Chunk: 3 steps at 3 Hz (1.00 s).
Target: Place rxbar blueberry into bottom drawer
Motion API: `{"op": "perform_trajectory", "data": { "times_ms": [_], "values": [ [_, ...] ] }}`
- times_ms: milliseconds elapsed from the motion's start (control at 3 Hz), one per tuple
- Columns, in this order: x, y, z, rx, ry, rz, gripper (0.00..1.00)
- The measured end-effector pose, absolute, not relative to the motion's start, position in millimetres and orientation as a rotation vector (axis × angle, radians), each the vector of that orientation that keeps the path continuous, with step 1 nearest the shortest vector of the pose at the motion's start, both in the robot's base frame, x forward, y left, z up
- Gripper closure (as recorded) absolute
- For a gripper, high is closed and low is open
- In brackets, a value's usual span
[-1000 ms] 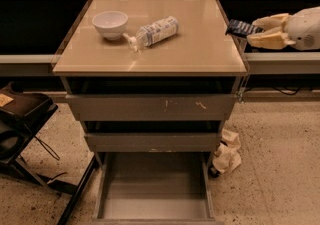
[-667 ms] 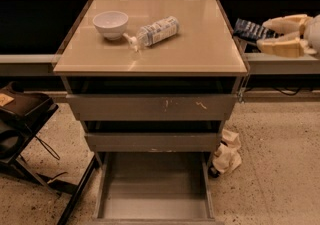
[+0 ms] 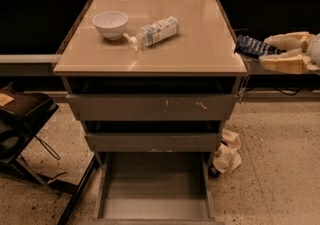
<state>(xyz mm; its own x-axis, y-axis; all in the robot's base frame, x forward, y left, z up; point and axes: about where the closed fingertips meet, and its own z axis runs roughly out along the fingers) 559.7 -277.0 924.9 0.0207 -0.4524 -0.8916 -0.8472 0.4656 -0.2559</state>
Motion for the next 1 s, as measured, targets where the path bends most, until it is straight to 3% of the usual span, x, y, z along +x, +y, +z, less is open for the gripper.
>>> {"op": "perform_trajectory", "data": {
  "times_ms": [333, 1000],
  "values": [
    [556.9, -263.5, 884.2, -1.156, 1.628, 0.479, 1.0],
    [550.3, -229.1, 655.3, -1.264, 1.78, 0.398, 1.0]
  ]
}}
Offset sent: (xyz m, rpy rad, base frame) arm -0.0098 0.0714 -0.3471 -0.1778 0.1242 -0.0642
